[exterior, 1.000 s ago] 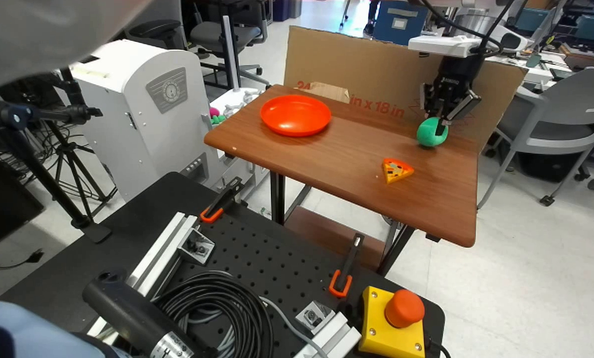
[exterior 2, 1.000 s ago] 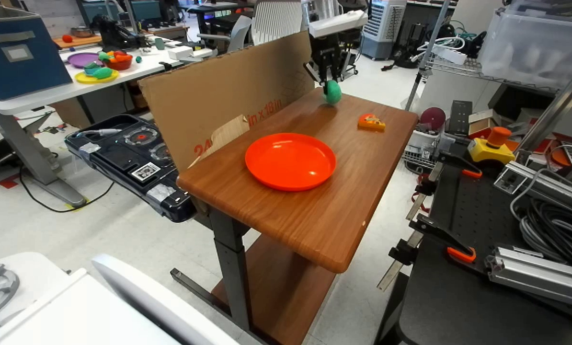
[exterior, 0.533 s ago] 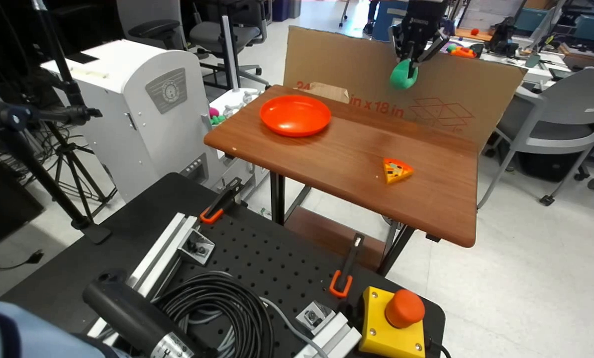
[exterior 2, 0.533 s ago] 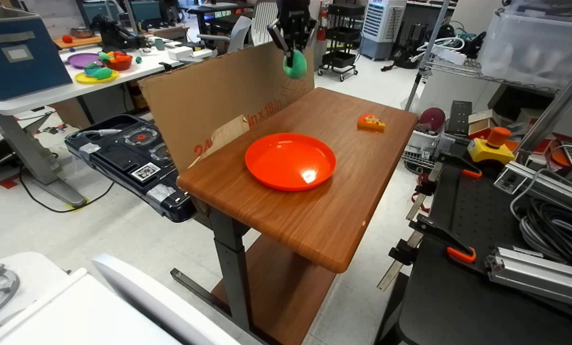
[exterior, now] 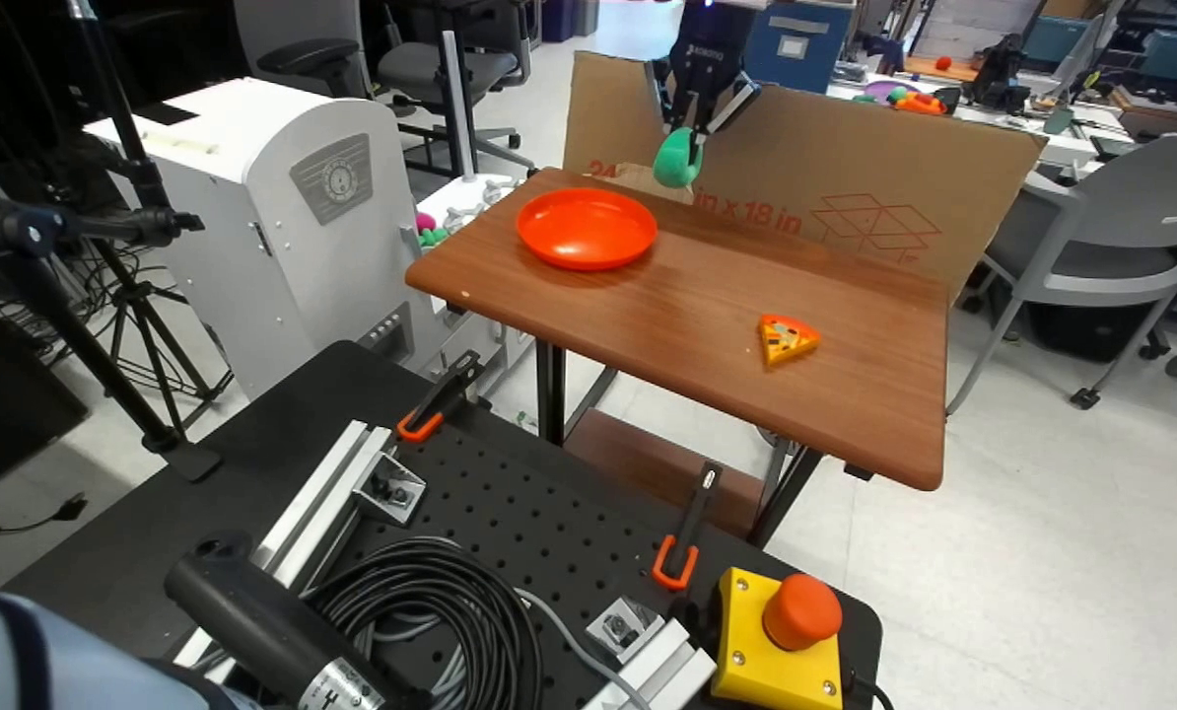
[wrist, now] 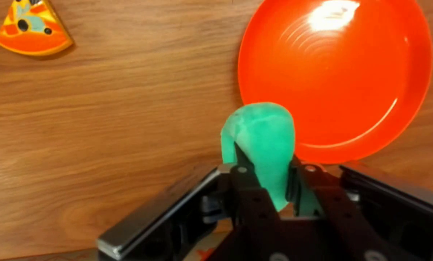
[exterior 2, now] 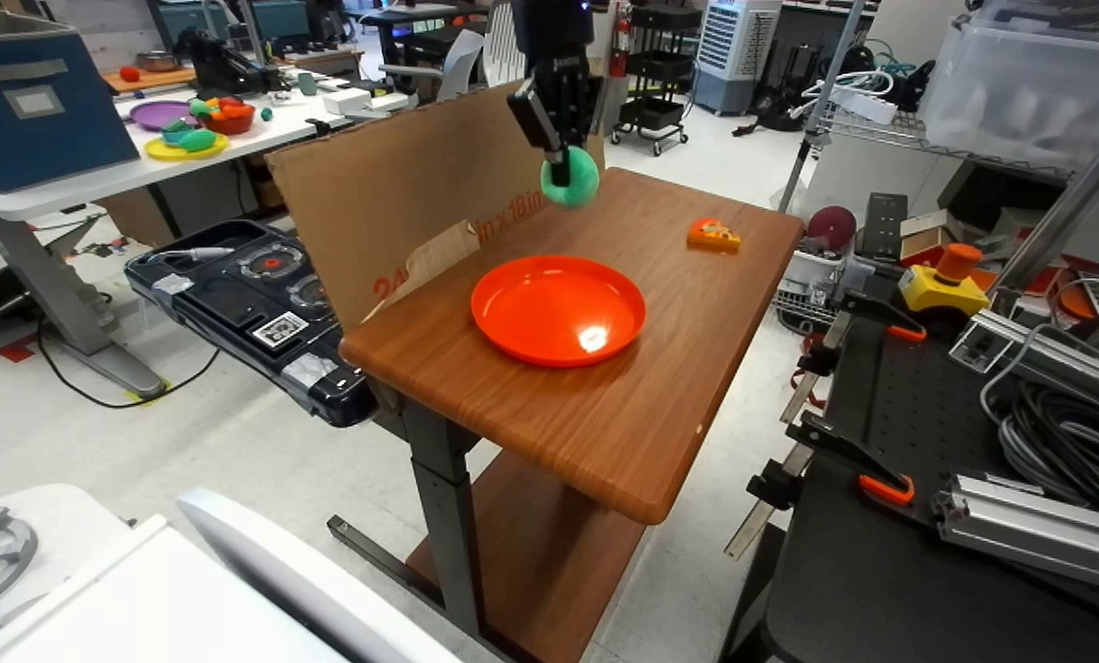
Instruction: Put the green plushy on the plate
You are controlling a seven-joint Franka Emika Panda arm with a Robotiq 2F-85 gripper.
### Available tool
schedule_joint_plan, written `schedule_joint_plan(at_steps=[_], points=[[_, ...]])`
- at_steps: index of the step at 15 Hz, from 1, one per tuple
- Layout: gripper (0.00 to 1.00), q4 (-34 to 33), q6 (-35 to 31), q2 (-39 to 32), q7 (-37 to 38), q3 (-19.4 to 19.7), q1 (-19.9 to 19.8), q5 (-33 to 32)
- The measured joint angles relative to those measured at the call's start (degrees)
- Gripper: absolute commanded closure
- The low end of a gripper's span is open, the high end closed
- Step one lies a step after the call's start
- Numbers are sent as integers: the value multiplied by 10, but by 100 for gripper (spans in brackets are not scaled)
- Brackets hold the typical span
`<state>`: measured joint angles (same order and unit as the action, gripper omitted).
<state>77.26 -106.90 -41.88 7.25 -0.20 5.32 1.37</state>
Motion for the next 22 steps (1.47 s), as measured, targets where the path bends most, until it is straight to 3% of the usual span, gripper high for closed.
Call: schedule_joint_plan(at_steps=[4, 9, 10, 11, 18, 22], points=[[95, 95, -31, 39, -23, -18, 18, -2], [95, 150, -50, 55, -46, -27, 29, -14], [59, 156, -51, 55, -48, -28, 29, -19], [51, 161, -54, 55, -49, -28, 29, -24], [1, 184, -104, 55, -49, -27, 29, -64], [0, 187, -110, 55, -49, -27, 29, -68]])
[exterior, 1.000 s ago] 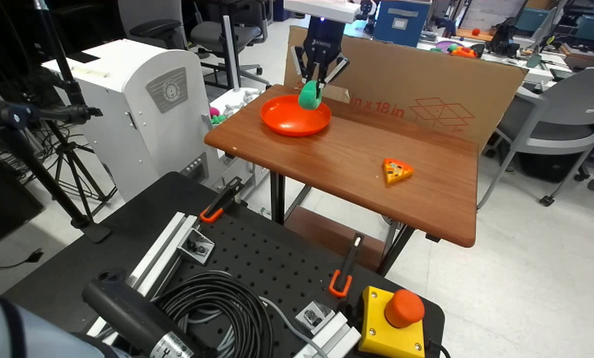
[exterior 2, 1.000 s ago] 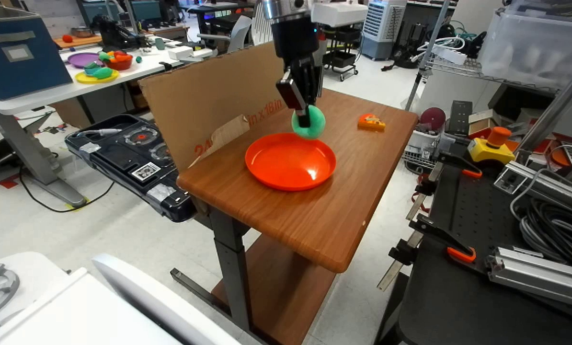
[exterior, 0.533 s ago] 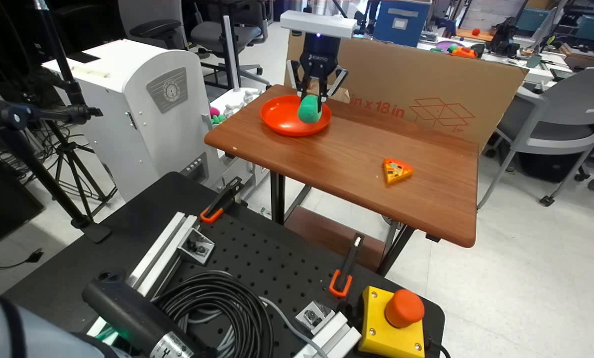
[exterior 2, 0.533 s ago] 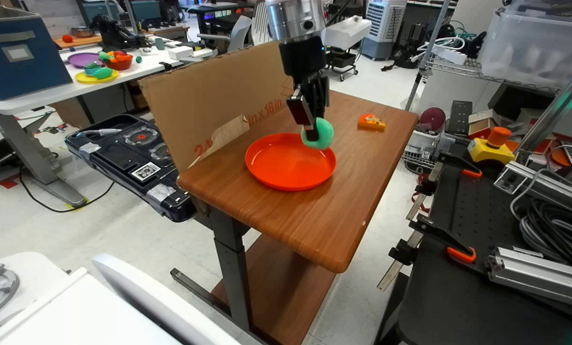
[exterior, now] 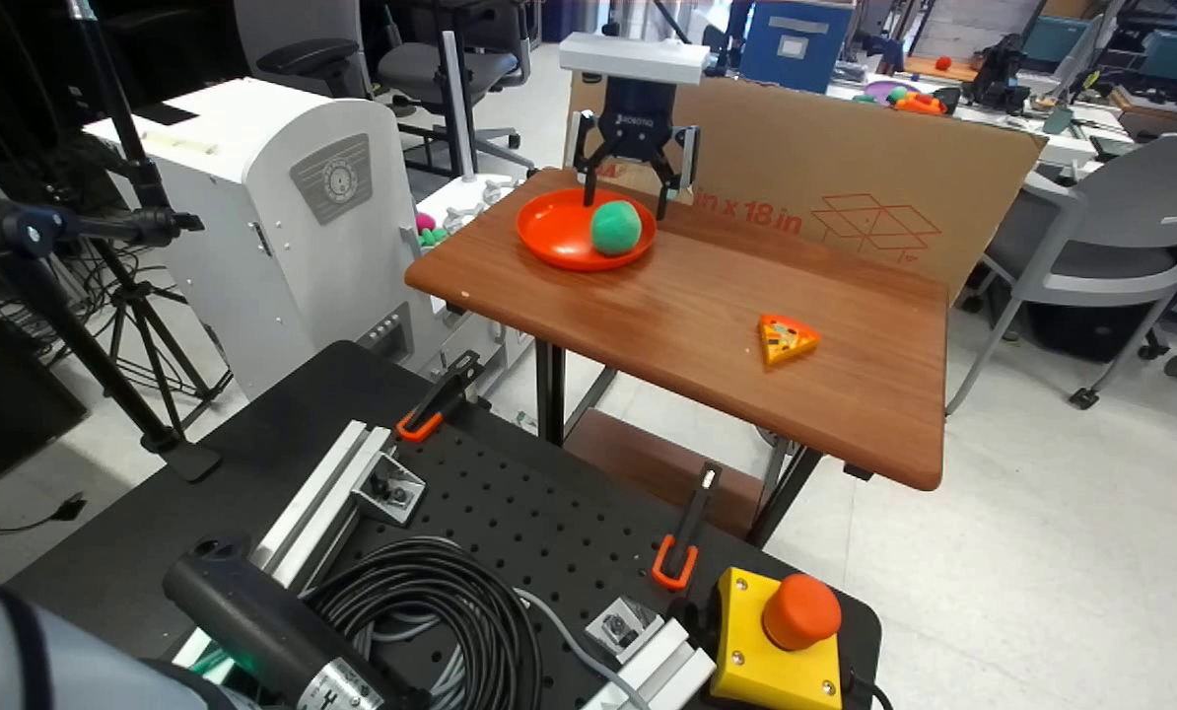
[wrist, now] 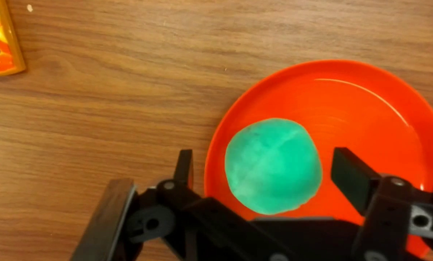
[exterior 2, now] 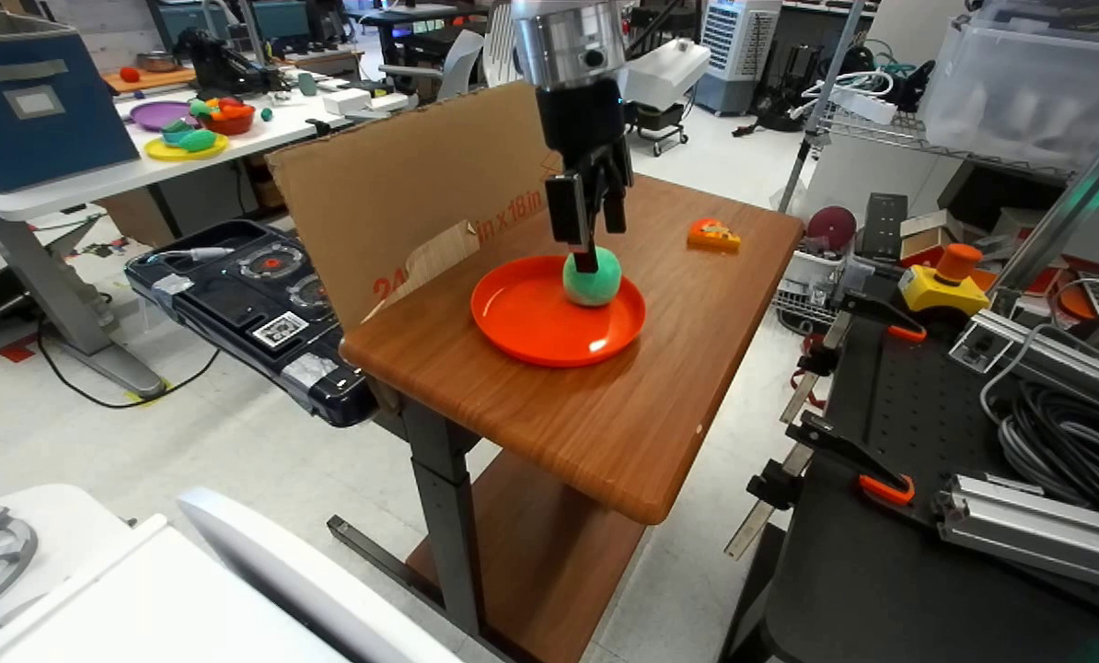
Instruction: Put the green plushy on the plate
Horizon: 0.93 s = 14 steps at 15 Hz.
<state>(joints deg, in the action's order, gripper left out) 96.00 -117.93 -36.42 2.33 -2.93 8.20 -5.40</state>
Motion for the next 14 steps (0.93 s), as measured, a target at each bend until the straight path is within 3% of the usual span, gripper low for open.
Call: schedule_joint_plan(at_steps=[10, 14], points=[[0, 6, 49, 0, 35, 12, -2, 0], [0, 53, 66, 52, 23, 34, -35, 0]])
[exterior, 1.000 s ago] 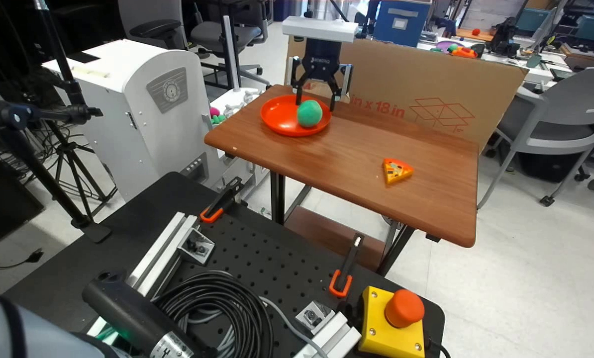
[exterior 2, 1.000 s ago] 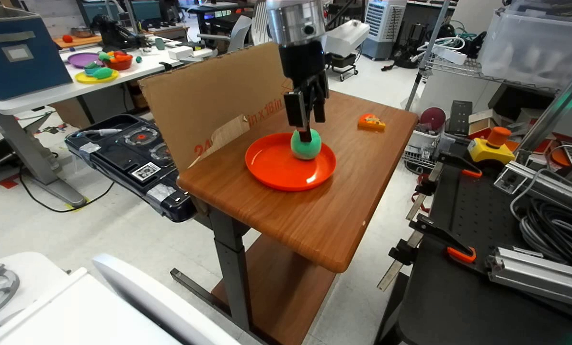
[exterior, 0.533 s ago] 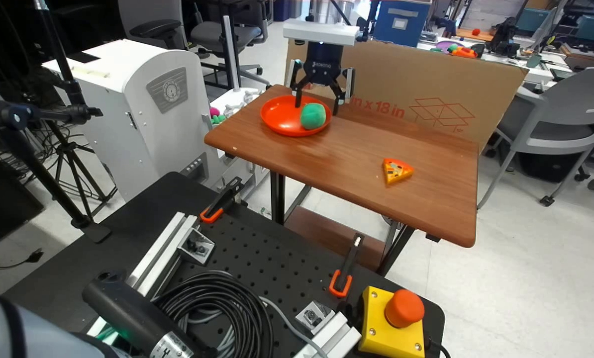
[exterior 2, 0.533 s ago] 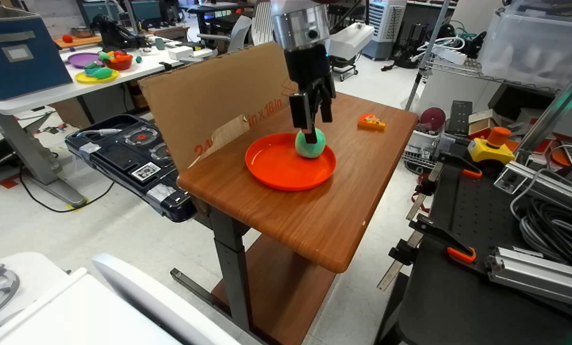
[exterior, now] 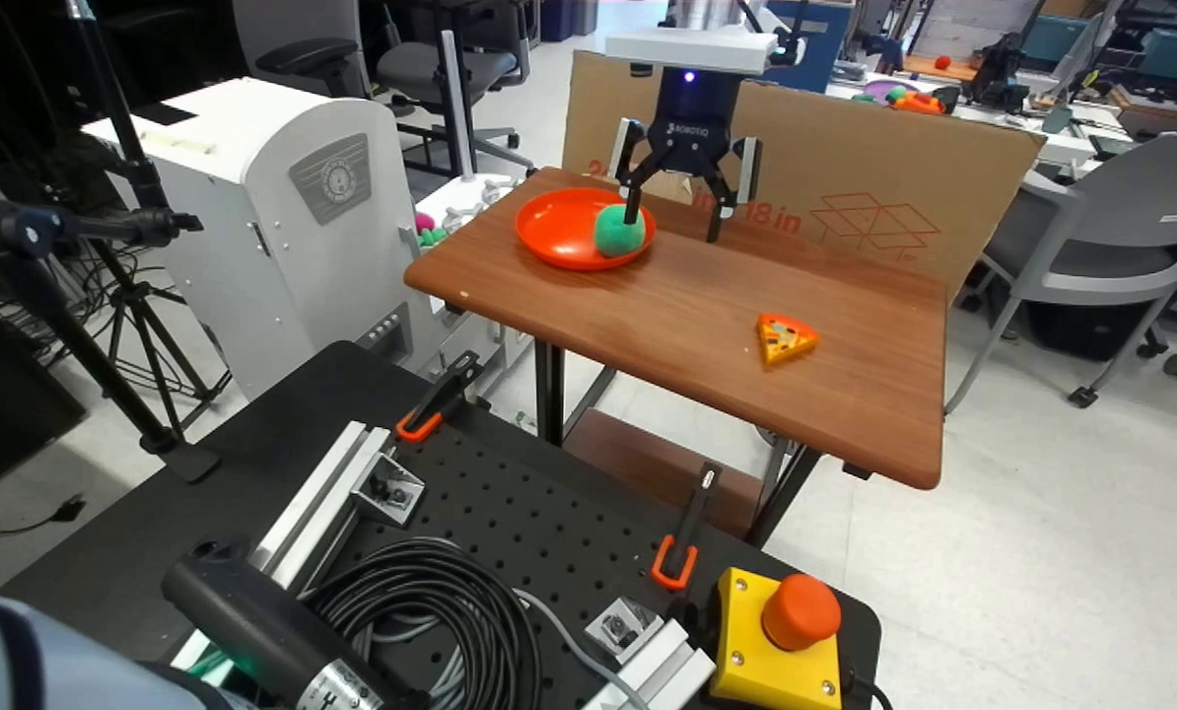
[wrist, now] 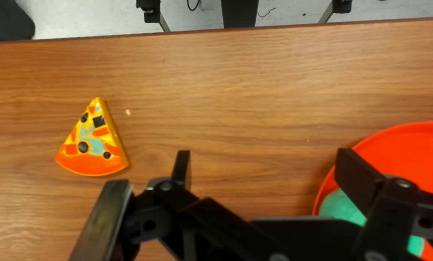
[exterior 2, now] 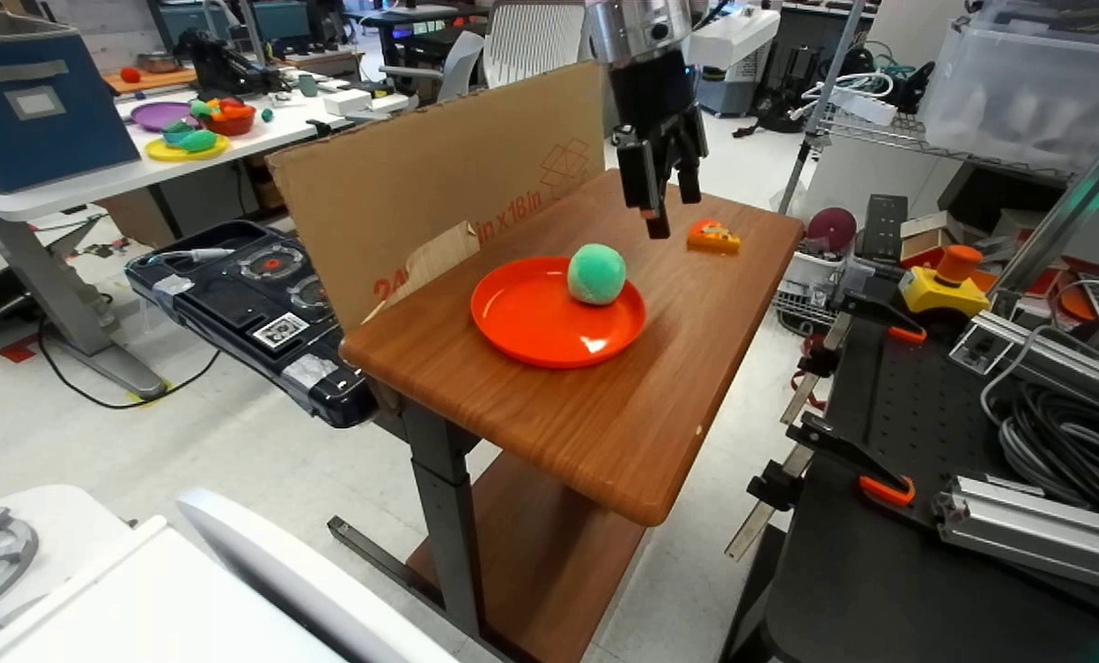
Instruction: Put the green plushy on the plate
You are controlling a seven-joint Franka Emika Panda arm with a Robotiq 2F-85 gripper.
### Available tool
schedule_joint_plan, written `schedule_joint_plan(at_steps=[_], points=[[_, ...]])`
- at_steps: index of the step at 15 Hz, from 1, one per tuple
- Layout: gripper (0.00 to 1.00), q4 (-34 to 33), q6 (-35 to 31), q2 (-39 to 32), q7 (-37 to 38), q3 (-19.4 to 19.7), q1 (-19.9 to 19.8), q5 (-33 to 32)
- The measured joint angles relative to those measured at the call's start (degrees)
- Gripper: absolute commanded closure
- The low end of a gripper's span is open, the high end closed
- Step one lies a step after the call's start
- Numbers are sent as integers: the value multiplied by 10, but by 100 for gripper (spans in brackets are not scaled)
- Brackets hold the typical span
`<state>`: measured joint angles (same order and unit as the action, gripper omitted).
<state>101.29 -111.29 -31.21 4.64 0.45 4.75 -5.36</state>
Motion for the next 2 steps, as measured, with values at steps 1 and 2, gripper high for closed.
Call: schedule_joint_plan(at_steps=[1, 2], points=[[0, 0, 0, 2, 0, 0, -4, 0], [0, -2, 0, -2, 0, -2, -2, 0]])
